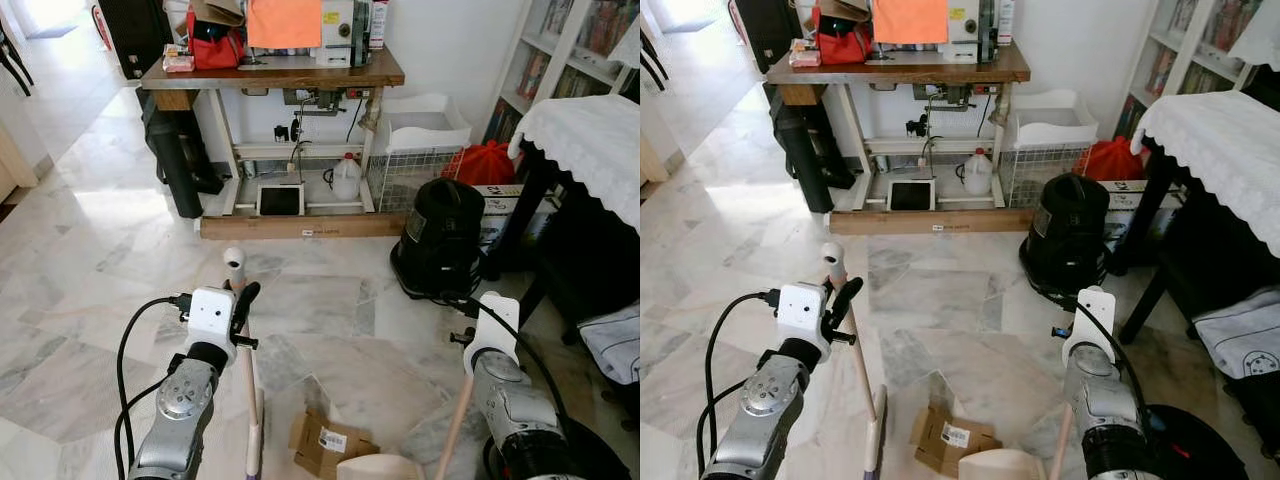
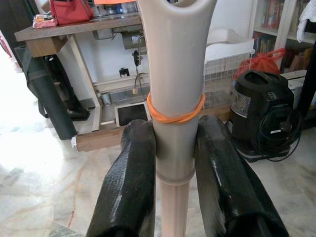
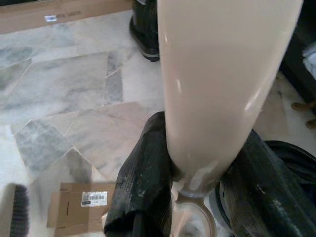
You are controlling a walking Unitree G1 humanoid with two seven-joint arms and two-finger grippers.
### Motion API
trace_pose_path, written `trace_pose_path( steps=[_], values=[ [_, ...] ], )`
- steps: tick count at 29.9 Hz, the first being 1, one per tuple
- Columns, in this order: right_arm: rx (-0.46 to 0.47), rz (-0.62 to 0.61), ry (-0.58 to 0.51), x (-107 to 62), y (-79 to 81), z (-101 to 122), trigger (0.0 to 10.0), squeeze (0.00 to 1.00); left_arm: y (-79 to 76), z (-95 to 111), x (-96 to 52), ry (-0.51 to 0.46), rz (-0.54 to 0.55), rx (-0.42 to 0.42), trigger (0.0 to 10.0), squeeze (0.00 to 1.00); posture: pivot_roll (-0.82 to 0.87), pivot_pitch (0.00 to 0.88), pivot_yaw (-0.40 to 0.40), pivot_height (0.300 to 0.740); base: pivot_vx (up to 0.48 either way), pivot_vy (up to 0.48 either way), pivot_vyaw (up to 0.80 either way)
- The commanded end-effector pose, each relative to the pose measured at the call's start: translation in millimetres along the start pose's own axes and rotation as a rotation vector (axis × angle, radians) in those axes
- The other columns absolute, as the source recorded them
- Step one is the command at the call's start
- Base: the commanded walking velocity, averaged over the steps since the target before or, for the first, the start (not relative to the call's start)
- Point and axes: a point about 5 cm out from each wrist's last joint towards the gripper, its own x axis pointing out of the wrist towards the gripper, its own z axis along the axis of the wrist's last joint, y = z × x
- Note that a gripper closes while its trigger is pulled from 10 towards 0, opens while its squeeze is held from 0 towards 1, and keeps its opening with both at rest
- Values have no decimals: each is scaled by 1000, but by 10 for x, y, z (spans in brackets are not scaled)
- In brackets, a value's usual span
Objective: Sweep floor
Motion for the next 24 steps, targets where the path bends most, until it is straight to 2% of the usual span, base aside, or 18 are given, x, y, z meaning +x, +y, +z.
trace_pose_path(
  steps=[1, 5, 13, 24],
  values=[
    [-52, 34, 10, -23, 25, -3, 10000, 0, -2, 57, 41, -25, -11, -4, 10000, 0, 73, 0, -15, 740, 0, 0, 0],
    [-110, 89, 2, -58, 77, -4, 10000, 0, -9, 51, 36, -23, -12, -7, 10000, 0, 71, 0, -15, 740, 0, 0, 0],
    [-111, 64, 7, -97, 45, -17, 10000, 0, -21, 56, 41, -25, -17, -12, 10000, 0, 69, 0, -11, 740, 0, 0, 0],
    [6, -109, -143, -89, -62, 172, 10000, 0, 9, 99, 48, -51, 7, -8, 10000, 0, 80, 0, -12, 740, 0, 0, 0]
  ],
)
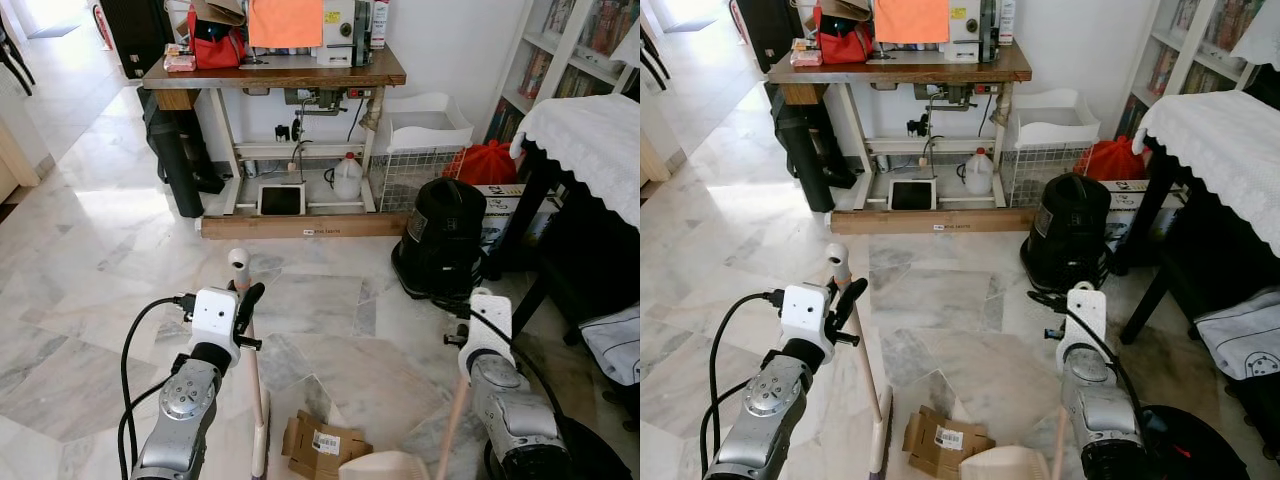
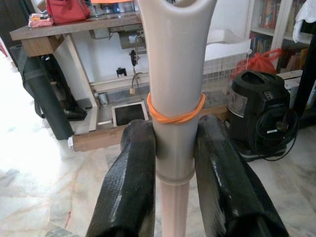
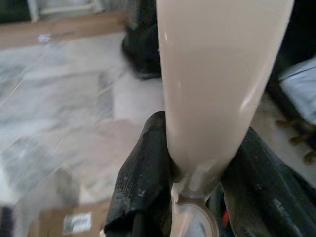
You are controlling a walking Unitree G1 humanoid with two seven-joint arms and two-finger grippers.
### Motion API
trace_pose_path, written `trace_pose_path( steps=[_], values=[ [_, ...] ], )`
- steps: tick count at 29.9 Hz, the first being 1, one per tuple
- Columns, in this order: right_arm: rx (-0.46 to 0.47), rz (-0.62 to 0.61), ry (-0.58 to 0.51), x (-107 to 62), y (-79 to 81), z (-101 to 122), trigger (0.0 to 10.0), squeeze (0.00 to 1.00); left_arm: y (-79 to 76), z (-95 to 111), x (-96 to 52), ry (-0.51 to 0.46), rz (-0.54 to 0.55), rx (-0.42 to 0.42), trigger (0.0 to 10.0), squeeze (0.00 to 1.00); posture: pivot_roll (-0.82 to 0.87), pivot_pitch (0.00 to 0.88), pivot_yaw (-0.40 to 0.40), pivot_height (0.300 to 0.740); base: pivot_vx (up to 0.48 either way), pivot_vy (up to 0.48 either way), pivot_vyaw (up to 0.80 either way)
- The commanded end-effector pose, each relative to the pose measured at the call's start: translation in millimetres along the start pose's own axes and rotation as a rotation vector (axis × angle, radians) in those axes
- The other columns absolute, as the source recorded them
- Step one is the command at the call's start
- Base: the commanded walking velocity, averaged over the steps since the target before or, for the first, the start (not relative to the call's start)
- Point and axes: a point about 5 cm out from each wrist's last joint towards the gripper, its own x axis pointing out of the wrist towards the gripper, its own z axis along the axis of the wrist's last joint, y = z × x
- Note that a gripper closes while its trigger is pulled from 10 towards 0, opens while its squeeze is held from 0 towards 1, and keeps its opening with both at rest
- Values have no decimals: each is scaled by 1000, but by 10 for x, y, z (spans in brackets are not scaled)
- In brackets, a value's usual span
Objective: Sweep floor
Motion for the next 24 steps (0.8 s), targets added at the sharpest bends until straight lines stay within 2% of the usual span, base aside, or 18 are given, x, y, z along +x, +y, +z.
trace_pose_path(
  steps=[1, 6, 14, 20, 24],
  values=[
    [23, -43, -57, 12, -21, 99, 10000, 0, 37, 102, 44, -52, 19, -2, 10000, 0, 82, 0, -12, 740, 0, 0, 0],
    [112, -126, -151, 45, -62, 122, 10000, 0, 72, 135, 46, -72, 40, 6, 10000, 0, 90, 0, -6, 740, 0, 0, 0],
    [146, -163, -225, 68, -93, 104, 10000, 0, 87, 151, 51, -79, 42, 9, 10000, 0, 90, 0, 4, 740, 0, 0, 0],
    [111, -161, -274, 107, -87, 66, 10000, 0, 77, 166, 50, -85, 37, 7, 10000, 0, 97, 0, 8, 740, 0, 0, 0],
    [32, -179, -328, 121, -122, 82, 10000, 0, 89, 166, 33, -83, 37, 10, 10000, 0, 100, 0, 14, 740, 0, 0, 0]
  ],
)
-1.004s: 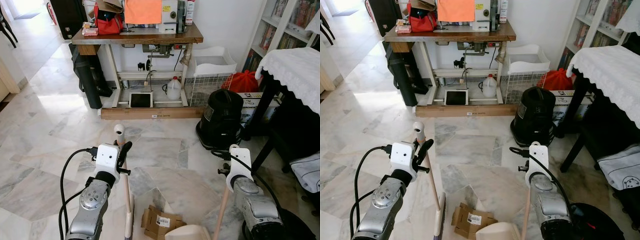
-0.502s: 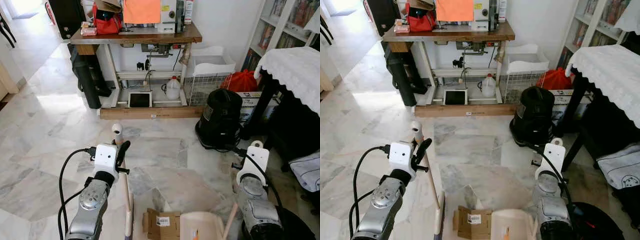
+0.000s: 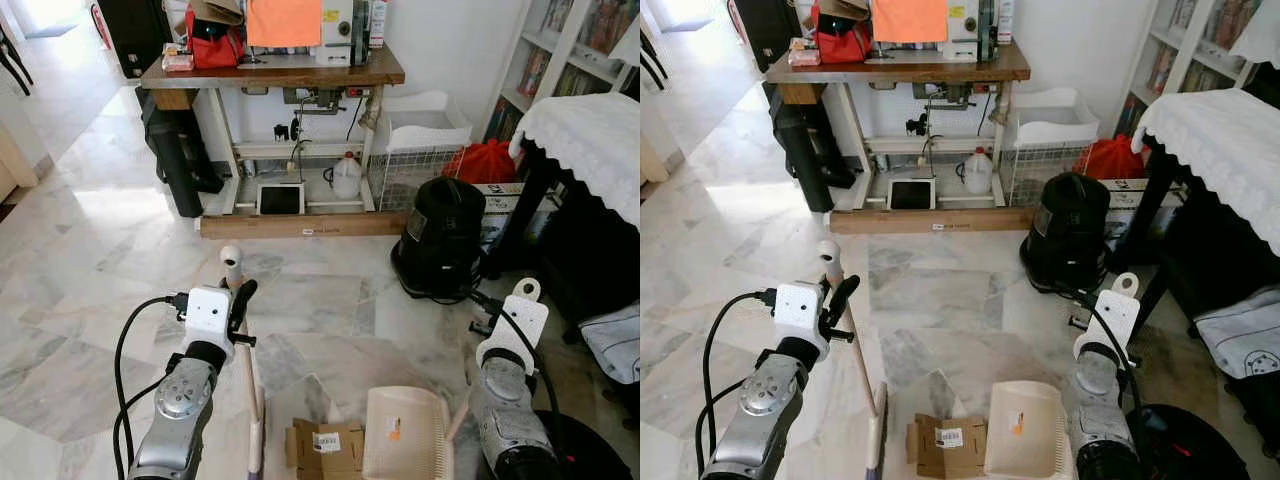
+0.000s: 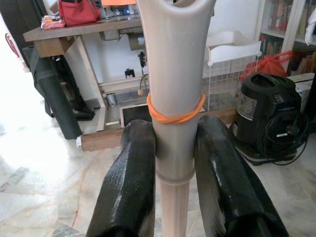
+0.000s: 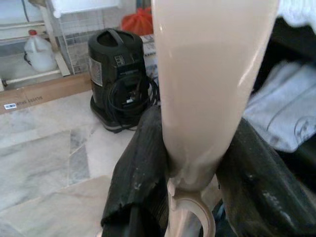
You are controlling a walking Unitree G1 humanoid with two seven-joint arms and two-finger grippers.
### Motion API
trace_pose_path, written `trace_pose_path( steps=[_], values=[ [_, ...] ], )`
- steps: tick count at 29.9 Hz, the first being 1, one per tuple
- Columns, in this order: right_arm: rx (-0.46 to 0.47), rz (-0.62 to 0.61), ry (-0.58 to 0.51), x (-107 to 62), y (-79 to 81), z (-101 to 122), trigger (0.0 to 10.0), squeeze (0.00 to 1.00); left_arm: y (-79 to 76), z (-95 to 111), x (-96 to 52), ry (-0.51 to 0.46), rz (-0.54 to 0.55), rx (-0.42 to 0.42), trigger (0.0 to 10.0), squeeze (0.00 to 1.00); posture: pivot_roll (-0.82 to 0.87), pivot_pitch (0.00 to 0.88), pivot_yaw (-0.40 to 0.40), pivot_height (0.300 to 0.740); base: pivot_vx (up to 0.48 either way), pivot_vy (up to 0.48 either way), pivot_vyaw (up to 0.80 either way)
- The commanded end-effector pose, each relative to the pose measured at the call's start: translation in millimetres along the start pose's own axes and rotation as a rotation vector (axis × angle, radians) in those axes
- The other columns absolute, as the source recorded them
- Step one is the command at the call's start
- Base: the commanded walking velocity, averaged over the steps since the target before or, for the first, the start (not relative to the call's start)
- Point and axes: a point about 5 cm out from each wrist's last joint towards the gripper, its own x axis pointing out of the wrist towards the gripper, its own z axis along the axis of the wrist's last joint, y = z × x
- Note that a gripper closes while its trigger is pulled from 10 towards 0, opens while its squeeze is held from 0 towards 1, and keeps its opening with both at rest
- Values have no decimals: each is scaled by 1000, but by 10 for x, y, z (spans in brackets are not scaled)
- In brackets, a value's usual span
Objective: Sweep floor
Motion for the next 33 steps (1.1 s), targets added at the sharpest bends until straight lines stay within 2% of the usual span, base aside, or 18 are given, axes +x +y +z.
trace_pose_path(
  steps=[1, 5, 17, 26, 30, 33],
  values=[
    [-32, -13, -83, 58, -16, 142, 10000, 0, 28, 149, 36, -74, 5, 7, 10000, 0, 100, 0, 14, 740, 0, 0, 0],
    [-84, -30, -114, 65, -38, 130, 10000, 0, 32, 143, 1, -69, -2, 10, 10000, 0, 107, 0, 23, 740, 0, 0, 0],
    [-95, -16, -110, 11, -5, -19, 10000, 0, 37, 174, -62, -57, -32, 18, 10000, 0, 124, 2, 53, 740, 0, 0, 0],
    [-93, 14, -90, -1, 24, -79, 10000, 0, 54, 248, -77, -48, -78, 17, 10000, 0, 124, 57, 93, 740, 0, 0, 0],
    [-67, 28, -51, -20, 43, -151, 10000, 0, 68, 328, 24, -71, -56, -27, 10000, 0, 120, 70, 100, 740, 0, 0, 0],
    [-64, 41, -45, -27, 64, -163, 10000, 0, 136, 437, 150, -117, -11, -22, 10000, 0, 115, 71, 98, 740, 0, 0, 0]
  ],
)
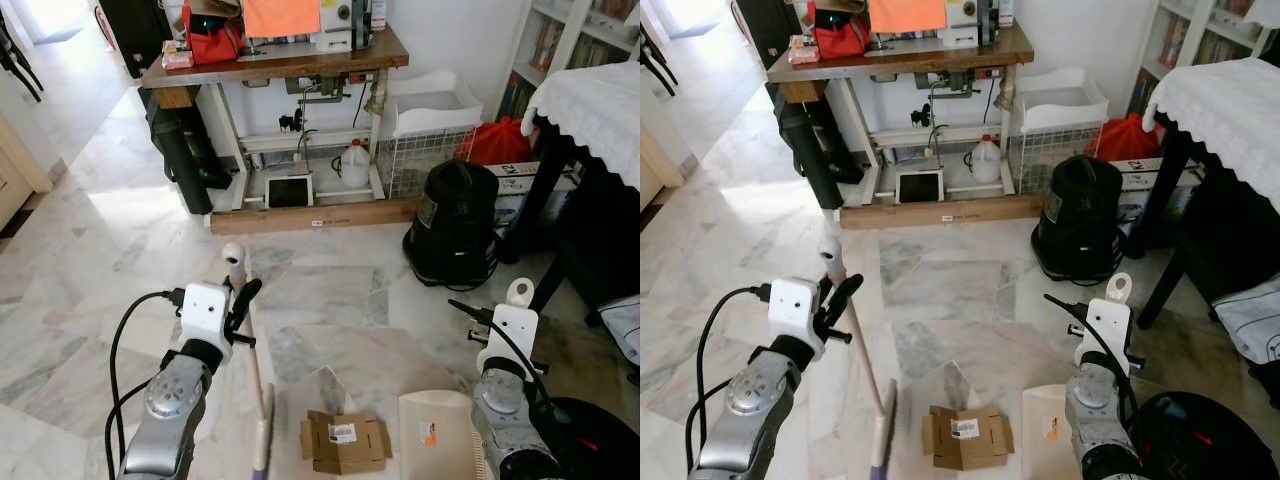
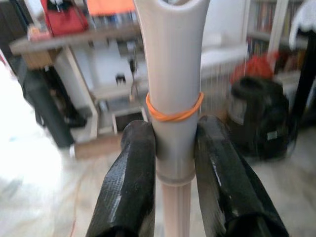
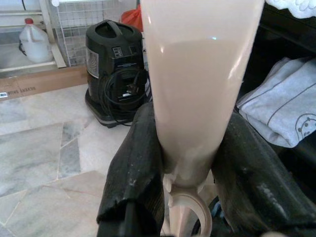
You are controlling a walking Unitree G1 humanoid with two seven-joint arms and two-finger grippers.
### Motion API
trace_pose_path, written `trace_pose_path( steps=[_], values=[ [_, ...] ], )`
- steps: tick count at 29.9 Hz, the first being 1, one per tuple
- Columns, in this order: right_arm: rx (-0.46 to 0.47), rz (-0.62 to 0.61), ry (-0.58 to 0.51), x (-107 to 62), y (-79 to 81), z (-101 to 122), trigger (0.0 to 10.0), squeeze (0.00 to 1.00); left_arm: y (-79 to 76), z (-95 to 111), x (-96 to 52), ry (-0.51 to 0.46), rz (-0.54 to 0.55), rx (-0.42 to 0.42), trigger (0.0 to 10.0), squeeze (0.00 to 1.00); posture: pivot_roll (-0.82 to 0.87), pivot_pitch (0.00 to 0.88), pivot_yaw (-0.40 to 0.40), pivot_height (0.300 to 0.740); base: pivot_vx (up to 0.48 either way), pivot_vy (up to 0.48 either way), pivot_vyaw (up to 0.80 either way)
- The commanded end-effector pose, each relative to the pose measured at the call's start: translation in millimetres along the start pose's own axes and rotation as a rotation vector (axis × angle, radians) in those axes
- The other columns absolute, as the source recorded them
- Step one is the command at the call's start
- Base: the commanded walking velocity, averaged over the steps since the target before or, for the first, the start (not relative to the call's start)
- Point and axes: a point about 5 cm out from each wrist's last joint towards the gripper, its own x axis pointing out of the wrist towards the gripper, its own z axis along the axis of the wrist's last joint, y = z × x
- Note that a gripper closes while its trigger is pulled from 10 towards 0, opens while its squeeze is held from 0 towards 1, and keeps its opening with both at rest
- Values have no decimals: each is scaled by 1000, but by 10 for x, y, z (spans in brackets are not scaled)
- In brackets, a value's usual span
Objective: Sweep floor
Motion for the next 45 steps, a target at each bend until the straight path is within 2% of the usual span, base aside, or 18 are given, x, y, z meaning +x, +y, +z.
trace_pose_path(
  steps=[1, 5, 10, 17, 20, 28, 30, 33, 40, 45],
  values=[
    [17, 31, 29, -29, 80, -34, 10000, 0, 102, 152, 104, -69, 45, 21, 10000, 0, 114, 71, 98, 740, 0, 0, 0],
    [22, 68, 28, -23, 97, -31, 10000, 0, 83, 188, 213, -61, 13, 7, 10000, 0, 103, 70, 92, 740, 0, 0, 0],
    [19, 105, 31, -15, 114, -28, 10000, 0, 17, 112, 186, -34, -13, -1, 10000, 0, 88, 71, 91, 740, 0, 0, 0],
    [14, 135, 57, -50, 158, -85, 10000, 0, 4, 74, 175, -8, -32, 19, 10000, 0, 92, 83, 94, 740, 0, 0, 0],
    [16, 142, 72, -64, 178, -107, 10000, 0, -39, -19, 172, 50, -76, 25, 10000, 0, 95, 88, 98, 740, 0, 0, 0],
    [38, 182, 105, -91, 237, -143, 10000, 0, -192, -122, 175, 125, -152, 40, 10000, 0, 80, 78, 105, 740, 0, 0, 0],
    [41, 214, 124, -109, 287, -157, 10000, 0, -264, -197, 150, 180, -186, 54, 10000, 0, 73, 73, 109, 740, 0, 0, 0],
    [41, 214, 128, -107, 299, -152, 10000, 0, -302, -228, 142, 197, -198, 56, 10000, 0, 68, 67, 109, 740, 0, 0, 0],
    [103, 240, 179, -119, 382, -154, 10000, 0, -331, -220, 181, 225, -193, 23, 10000, 0, 66, 53, 101, 740, 0, 0, 0],
    [105, 276, 187, -143, 440, -155, 10000, 0, -333, -247, 171, 255, -195, -6, 10000, 0, 59, 45, 102, 740, 0, 0, 0]
  ],
)
